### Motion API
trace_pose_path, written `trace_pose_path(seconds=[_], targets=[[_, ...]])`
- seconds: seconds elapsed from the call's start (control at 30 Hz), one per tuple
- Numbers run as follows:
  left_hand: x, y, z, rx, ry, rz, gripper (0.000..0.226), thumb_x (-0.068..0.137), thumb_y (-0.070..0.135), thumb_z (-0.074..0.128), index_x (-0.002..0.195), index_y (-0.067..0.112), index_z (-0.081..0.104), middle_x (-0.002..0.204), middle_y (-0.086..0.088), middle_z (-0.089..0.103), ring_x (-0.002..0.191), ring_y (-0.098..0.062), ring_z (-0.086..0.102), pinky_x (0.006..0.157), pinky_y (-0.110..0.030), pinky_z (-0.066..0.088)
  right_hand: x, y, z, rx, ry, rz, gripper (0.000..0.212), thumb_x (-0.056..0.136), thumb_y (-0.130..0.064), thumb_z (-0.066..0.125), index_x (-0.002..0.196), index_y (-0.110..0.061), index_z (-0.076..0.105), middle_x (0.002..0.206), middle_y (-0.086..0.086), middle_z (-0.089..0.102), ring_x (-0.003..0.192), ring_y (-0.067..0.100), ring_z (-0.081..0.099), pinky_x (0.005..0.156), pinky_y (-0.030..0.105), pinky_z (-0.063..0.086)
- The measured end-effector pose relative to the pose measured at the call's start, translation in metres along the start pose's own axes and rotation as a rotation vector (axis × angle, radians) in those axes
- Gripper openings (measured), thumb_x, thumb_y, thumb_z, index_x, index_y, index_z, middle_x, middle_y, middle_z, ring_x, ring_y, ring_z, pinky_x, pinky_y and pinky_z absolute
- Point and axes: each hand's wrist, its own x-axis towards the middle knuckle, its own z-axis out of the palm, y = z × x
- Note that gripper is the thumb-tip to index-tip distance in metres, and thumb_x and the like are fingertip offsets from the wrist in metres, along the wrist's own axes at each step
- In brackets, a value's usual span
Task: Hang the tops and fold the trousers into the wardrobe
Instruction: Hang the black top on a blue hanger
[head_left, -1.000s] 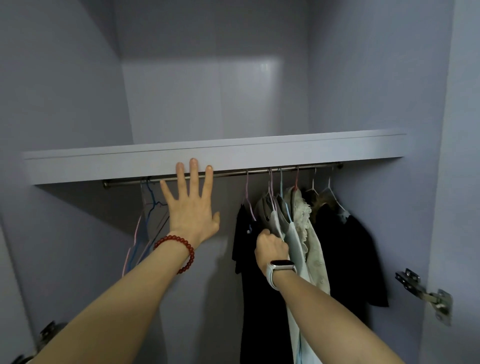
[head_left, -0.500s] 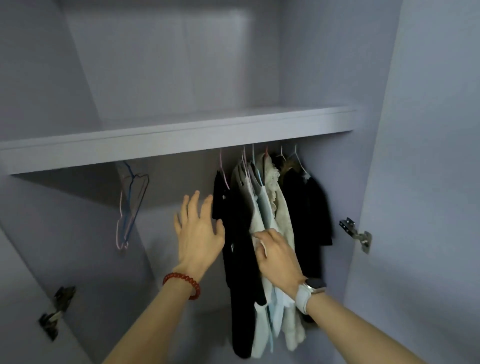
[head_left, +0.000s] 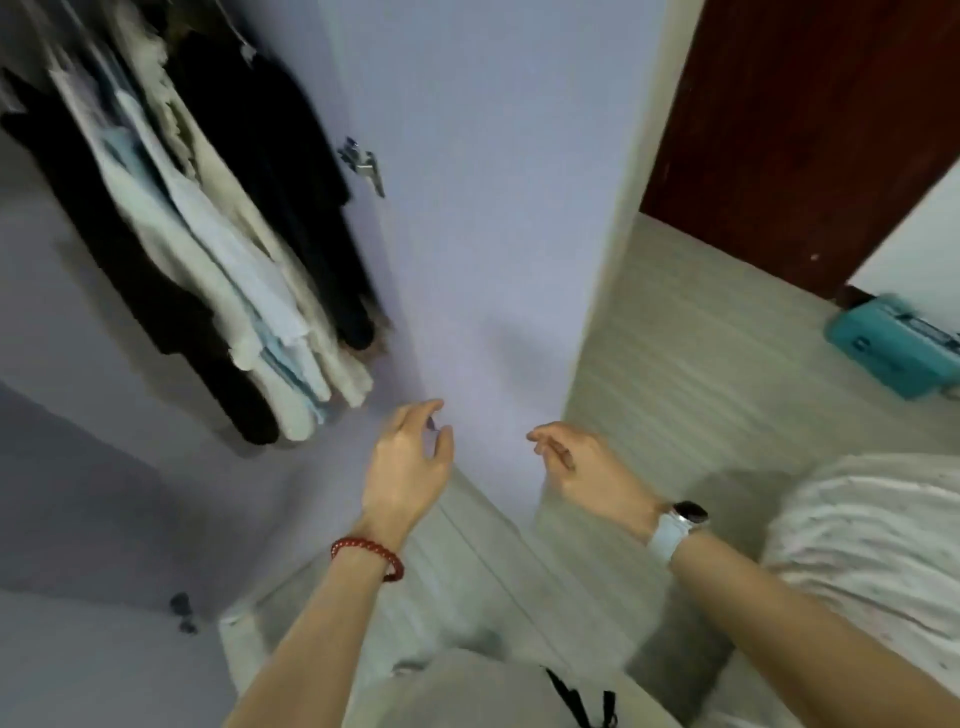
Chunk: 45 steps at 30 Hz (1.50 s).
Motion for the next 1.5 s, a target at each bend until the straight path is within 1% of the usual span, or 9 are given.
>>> trace_pose_path(seconds=[0.3, 0.6, 0.7, 0.77, 0.93, 1.07, 1.2, 1.33, 1.5], targets=[[-0.066, 0.189, 0.228, -0.104, -0.642, 0.286, 0.032, 0.093, 0.015, 0.052, 0.124, 0.013, 0.056, 0.122, -0.001, 0.059, 0.113, -0.018, 0.055, 0.089, -0.016, 0.035, -0.218, 0.165, -0.135, 0.024, 0.246, 0.717, 0.03, 0.098, -0.016, 0.041, 0.123, -0.01, 0.057, 0.117, 0.008, 0.064, 0.108, 0.024, 0.059, 0.091, 0.028, 0.042], [-0.123, 0.374, 0.415, -0.044, -1.189, 0.673, 0.034, 0.097, 0.019, 0.045, 0.13, 0.013, 0.051, 0.127, -0.003, 0.054, 0.115, -0.016, 0.051, 0.096, -0.021, 0.037, -0.373, 0.249, -0.203, 0.251, 0.791, 1.259, 0.025, 0.097, -0.012, 0.043, 0.117, -0.008, 0.058, 0.104, 0.009, 0.067, 0.095, 0.019, 0.062, 0.072, 0.014, 0.04], [-0.138, 0.432, 0.482, 0.002, -1.324, 0.818, 0.036, 0.097, 0.019, 0.044, 0.132, 0.014, 0.048, 0.131, -0.003, 0.051, 0.119, -0.016, 0.048, 0.099, -0.023, 0.036, -0.402, 0.288, -0.231, 0.276, 0.954, 1.392, 0.025, 0.097, -0.011, 0.043, 0.116, -0.008, 0.058, 0.1, 0.011, 0.067, 0.088, 0.022, 0.062, 0.075, 0.021, 0.048], [-0.145, 0.47, 0.522, 0.066, -1.375, 0.926, 0.037, 0.097, 0.02, 0.042, 0.134, 0.014, 0.045, 0.135, -0.004, 0.047, 0.122, -0.018, 0.046, 0.1, -0.026, 0.037, -0.414, 0.314, -0.252, 0.279, 1.066, 1.488, 0.025, 0.096, -0.01, 0.043, 0.117, -0.007, 0.058, 0.096, 0.017, 0.068, 0.085, 0.03, 0.063, 0.075, 0.036, 0.051], [-0.17, 0.562, 0.63, 0.267, -1.385, 1.264, 0.045, 0.097, 0.026, 0.042, 0.141, 0.018, 0.035, 0.147, -0.003, 0.033, 0.133, -0.022, 0.033, 0.107, -0.036, 0.033, -0.455, 0.397, -0.312, 0.309, 1.183, 1.749, 0.035, 0.096, -0.009, 0.037, 0.128, -0.006, 0.049, 0.105, 0.015, 0.06, 0.077, 0.021, 0.056, 0.064, 0.028, 0.045], [-0.208, 0.611, 0.724, 0.423, -1.323, 1.549, 0.054, 0.097, 0.034, 0.039, 0.147, 0.022, 0.02, 0.155, -0.003, 0.015, 0.141, -0.024, 0.015, 0.112, -0.043, 0.024, -0.498, 0.468, -0.347, 0.191, 1.12, 1.928, 0.041, 0.096, -0.015, 0.04, 0.136, -0.009, 0.039, 0.132, 0.013, 0.046, 0.117, 0.028, 0.047, 0.093, 0.035, 0.042], [-0.263, 0.629, 0.817, 0.507, -1.268, 1.762, 0.064, 0.095, 0.048, 0.037, 0.148, 0.034, 0.005, 0.158, 0.001, 0.0, 0.144, -0.027, 0.0, 0.113, -0.053, 0.012, -0.551, 0.537, -0.375, 0.002, 0.99, 2.107, 0.051, 0.096, -0.024, 0.04, 0.145, -0.016, 0.023, 0.142, 0.006, 0.034, 0.129, 0.025, 0.034, 0.098, 0.039, 0.037], [-0.292, 0.6, 0.887, 0.594, -1.292, 1.789, 0.071, 0.09, 0.063, 0.029, 0.145, 0.041, -0.01, 0.157, 0.003, -0.012, 0.144, -0.028, -0.009, 0.112, -0.058, 0.003, -0.601, 0.592, -0.395, -0.33, 0.863, 2.15, 0.061, 0.096, -0.025, 0.042, 0.148, -0.015, 0.012, 0.152, 0.004, 0.02, 0.139, 0.023, 0.02, 0.104, 0.041, 0.032], [-0.297, 0.569, 0.942, 0.6, -1.251, 1.765, 0.072, 0.088, 0.069, 0.016, 0.141, 0.04, -0.023, 0.157, 0.003, -0.014, 0.144, -0.027, -0.008, 0.113, -0.057, 0.005, -0.657, 0.644, -0.42, -0.419, 0.762, 2.221, 0.08, 0.093, -0.025, 0.051, 0.149, -0.019, -0.006, 0.158, 0.005, 0.002, 0.145, 0.027, 0.0, 0.112, 0.055, 0.014]])
